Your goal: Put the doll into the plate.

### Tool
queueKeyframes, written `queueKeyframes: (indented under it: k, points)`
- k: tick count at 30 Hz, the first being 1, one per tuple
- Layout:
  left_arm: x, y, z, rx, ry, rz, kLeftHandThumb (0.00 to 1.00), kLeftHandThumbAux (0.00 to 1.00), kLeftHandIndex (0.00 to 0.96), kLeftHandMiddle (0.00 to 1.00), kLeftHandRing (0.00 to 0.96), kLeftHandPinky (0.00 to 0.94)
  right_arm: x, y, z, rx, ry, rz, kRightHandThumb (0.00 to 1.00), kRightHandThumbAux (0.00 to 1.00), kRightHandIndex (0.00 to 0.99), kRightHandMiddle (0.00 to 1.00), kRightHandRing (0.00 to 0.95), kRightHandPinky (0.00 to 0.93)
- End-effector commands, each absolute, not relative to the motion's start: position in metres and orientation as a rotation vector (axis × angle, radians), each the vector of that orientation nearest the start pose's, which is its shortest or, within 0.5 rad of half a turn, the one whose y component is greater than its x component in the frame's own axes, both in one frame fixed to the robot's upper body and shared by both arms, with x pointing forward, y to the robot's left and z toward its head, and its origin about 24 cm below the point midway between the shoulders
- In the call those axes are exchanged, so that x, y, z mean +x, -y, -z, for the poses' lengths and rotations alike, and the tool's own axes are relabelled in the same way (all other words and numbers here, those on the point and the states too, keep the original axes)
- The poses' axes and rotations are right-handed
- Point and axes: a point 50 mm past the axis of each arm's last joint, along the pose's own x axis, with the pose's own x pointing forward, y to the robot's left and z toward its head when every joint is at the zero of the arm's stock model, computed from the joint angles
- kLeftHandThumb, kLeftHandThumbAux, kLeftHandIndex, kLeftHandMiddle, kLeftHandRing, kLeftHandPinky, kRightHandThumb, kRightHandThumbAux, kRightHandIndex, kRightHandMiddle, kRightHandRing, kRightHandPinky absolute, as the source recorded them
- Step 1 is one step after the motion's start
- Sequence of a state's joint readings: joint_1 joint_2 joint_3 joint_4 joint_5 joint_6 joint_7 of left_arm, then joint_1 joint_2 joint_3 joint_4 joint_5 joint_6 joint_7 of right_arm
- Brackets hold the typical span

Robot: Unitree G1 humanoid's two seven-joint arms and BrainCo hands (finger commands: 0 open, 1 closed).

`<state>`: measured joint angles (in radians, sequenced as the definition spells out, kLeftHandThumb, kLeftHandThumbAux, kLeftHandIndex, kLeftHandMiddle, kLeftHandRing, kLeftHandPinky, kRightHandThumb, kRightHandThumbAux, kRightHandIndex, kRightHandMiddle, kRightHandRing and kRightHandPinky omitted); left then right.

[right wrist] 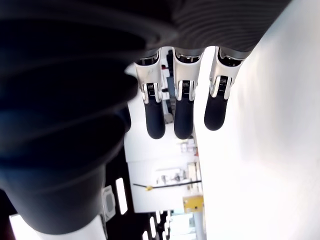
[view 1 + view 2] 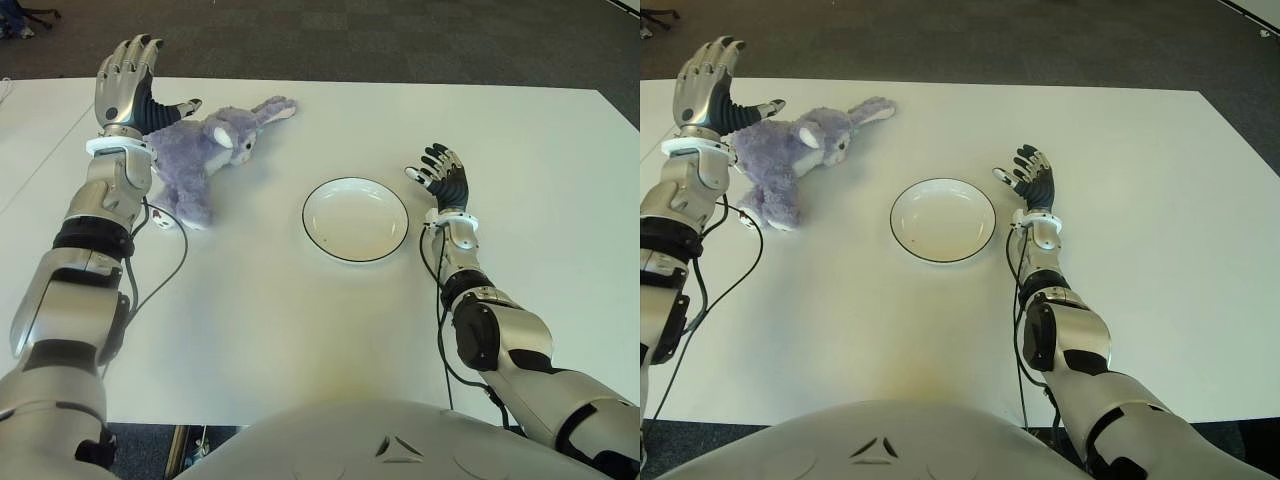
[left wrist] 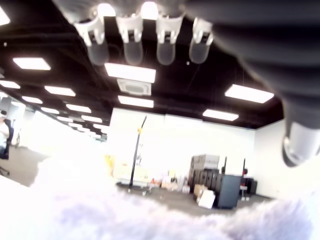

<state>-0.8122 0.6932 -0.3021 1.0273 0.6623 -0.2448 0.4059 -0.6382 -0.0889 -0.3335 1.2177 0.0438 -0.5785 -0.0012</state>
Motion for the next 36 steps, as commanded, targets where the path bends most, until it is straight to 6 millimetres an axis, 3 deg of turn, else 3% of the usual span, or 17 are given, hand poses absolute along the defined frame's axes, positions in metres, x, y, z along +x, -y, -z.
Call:
queueKeyframes:
  k: [1,14,25,36]
  points:
    - [0.370,-0.297,-0.117,1.491,-0.022,-0.128,0.106,0.530,0.000,0.037,0.015,0.000,0.256,0.174,0.087,0.210,-0.475,0.228,0.031,0.926,0.190,0.222,0.207,0.218]
    - [0.359,-0.302,-0.101,1.554,-0.063,0.048,0.085,0.567,0.000,0.066,0.035,0.000,0.252,0.176,0.090,0.205,-0.475,0.227,0.022,0.916,0.180,0.226,0.206,0.218]
    - [0.355,-0.300,-0.084,1.442,-0.252,0.212,0.090,0.616,0.000,0.001,0.000,0.000,0.253,0.175,0.089,0.247,-0.475,0.240,0.056,0.930,0.192,0.235,0.217,0.228]
    - [0.351,-0.293,-0.075,1.372,-0.318,0.381,0.000,0.597,0.000,0.039,0.046,0.000,0.253,0.176,0.089,0.200,-0.480,0.247,0.082,0.930,0.204,0.246,0.231,0.239]
